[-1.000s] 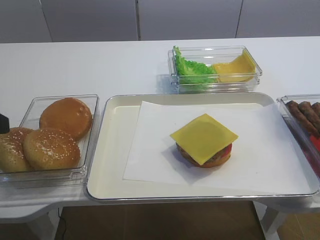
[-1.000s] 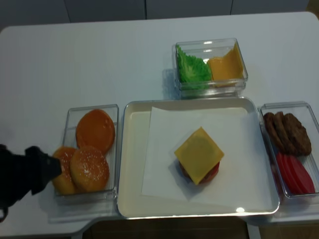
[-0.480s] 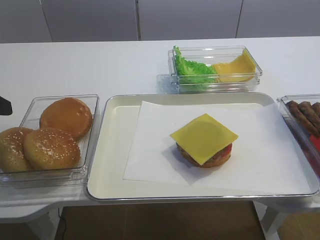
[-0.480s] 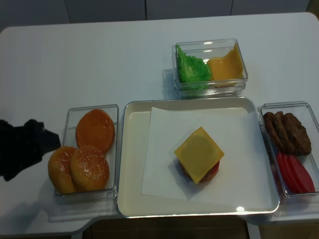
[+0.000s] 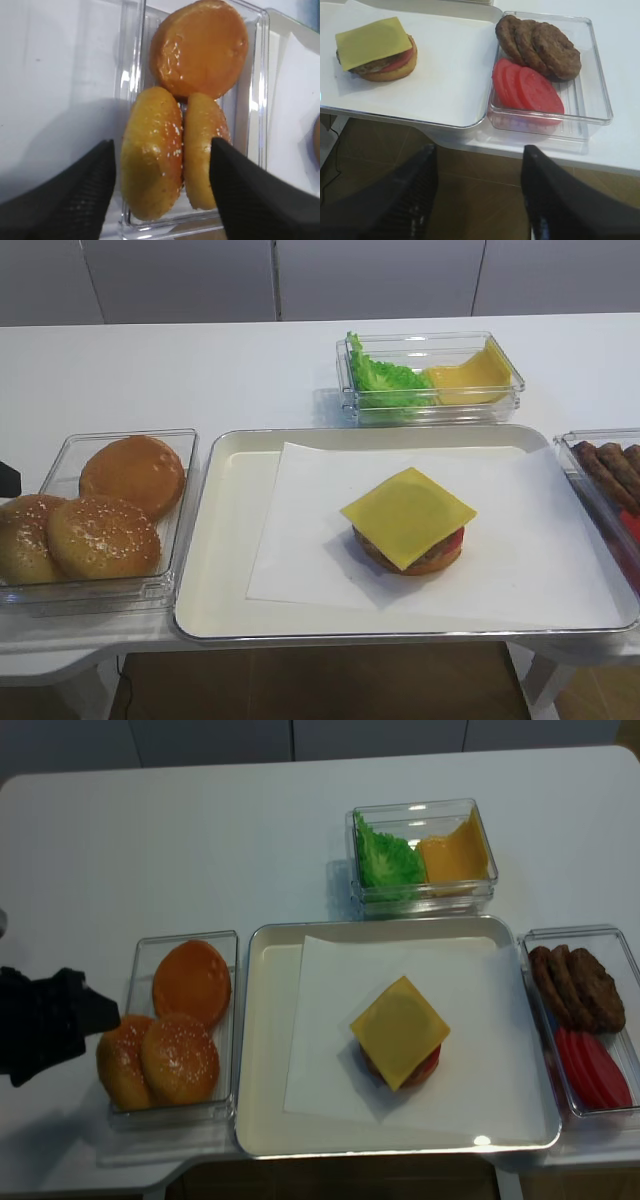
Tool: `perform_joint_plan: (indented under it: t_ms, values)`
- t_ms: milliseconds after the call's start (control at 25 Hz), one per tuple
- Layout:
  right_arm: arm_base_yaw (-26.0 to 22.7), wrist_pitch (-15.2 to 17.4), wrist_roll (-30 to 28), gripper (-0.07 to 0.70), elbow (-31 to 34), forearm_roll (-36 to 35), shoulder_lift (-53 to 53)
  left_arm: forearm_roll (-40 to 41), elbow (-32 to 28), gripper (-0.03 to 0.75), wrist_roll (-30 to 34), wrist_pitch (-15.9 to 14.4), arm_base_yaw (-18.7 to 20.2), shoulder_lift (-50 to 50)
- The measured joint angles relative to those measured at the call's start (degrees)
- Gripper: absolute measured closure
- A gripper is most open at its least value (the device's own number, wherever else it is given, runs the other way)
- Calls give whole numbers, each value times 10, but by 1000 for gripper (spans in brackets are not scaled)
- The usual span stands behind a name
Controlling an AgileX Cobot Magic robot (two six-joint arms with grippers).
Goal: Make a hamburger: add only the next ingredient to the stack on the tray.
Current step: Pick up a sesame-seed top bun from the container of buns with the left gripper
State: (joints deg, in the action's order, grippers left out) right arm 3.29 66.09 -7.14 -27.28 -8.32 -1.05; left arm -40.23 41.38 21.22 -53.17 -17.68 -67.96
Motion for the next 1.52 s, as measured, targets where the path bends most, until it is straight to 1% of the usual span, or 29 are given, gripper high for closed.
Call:
perform_joint_plan:
  t_ms: [80,200,480,640,720,840,960,1080,1400,1480,1520]
  values:
    - [0,0,0,227,0,0,0,1,0,274,10,-11,0,-11]
    - [0,0,0,227,0,0,0,5,0,274,18,-20,0,-34]
    - [0,0,0,227,0,0,0,8,0,282,37,-26,0,-63]
    - [0,0,0,227,0,0,0,8,0,330,38,-27,0,-67]
    - [0,0,0,227,0,0,0,8,0,371,38,-28,0,-67]
    - [0,0,0,227,0,0,0,5,3,433,43,-37,0,-67]
    - [0,0,0,227,0,-1,0,-5,4,477,58,-52,0,-67]
    - [0,0,2,227,0,-1,0,-10,4,480,80,-61,0,-67]
    - [0,0,5,227,0,-1,0,-22,4,492,103,-65,0,-67]
    - [0,0,3,227,0,-1,0,-34,4,507,113,-67,0,-67]
    - [0,0,3,227,0,-1,0,-42,4,534,117,-69,0,-67]
